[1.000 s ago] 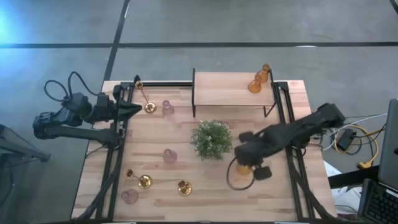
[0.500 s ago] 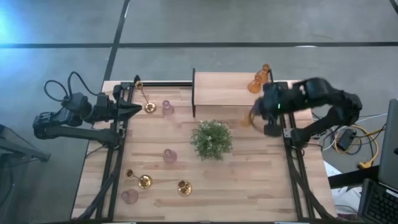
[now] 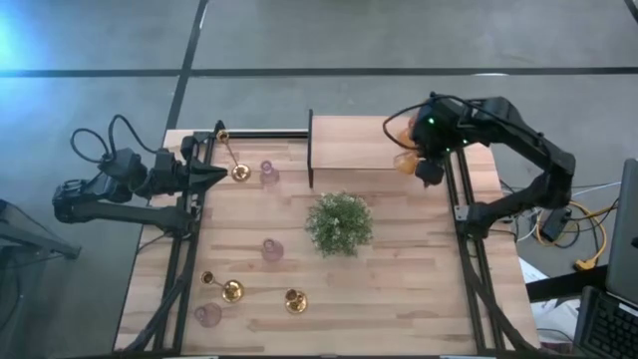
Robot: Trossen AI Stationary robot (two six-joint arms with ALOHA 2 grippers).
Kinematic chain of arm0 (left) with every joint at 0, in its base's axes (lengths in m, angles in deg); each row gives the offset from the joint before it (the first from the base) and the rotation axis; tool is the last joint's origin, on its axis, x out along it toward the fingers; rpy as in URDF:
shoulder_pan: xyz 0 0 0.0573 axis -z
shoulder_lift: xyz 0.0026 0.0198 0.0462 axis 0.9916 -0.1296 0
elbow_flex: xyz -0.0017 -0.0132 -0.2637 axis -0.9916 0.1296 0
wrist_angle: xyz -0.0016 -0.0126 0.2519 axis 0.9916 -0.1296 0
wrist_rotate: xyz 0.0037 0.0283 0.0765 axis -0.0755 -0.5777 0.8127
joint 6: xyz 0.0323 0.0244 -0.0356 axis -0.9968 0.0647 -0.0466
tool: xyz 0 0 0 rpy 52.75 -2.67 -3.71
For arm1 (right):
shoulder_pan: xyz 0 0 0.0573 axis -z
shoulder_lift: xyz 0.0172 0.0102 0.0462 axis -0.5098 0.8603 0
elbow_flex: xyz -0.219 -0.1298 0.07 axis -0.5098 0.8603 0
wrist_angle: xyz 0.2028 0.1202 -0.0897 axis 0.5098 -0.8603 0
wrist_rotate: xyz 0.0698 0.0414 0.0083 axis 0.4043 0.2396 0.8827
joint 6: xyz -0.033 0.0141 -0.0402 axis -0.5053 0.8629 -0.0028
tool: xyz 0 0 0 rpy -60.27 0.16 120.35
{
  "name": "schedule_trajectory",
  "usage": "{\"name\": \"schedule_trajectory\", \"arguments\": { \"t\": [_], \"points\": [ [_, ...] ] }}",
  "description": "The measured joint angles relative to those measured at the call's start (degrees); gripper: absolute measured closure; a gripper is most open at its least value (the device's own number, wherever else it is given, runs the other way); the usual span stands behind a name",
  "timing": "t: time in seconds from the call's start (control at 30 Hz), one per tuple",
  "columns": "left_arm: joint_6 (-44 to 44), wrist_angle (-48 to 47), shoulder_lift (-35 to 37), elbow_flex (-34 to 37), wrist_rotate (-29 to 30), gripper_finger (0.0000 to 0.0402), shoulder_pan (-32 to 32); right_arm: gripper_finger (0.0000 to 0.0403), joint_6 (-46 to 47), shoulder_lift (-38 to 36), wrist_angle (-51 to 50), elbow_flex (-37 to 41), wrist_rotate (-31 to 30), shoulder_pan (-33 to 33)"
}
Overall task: Pick & Place candle stick holders
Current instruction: Put the orange candle holder on the shelf
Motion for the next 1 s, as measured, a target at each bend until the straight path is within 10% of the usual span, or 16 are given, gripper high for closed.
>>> {"name": "schedule_trajectory", "arguments": {
  "t": [0.4,1.0],
  "points": [
    [0.00,-0.01,0.00,0.00,0.01,0.0371,-0.02,0.0390,-5.14,-0.91,0.03,9.42,-2.39,12.46],
    [0.02,-0.01,0.00,0.00,0.00,0.0371,0.00,0.0390,-9.54,3.71,1.32,10.40,-5.70,14.47]
  ]
}}
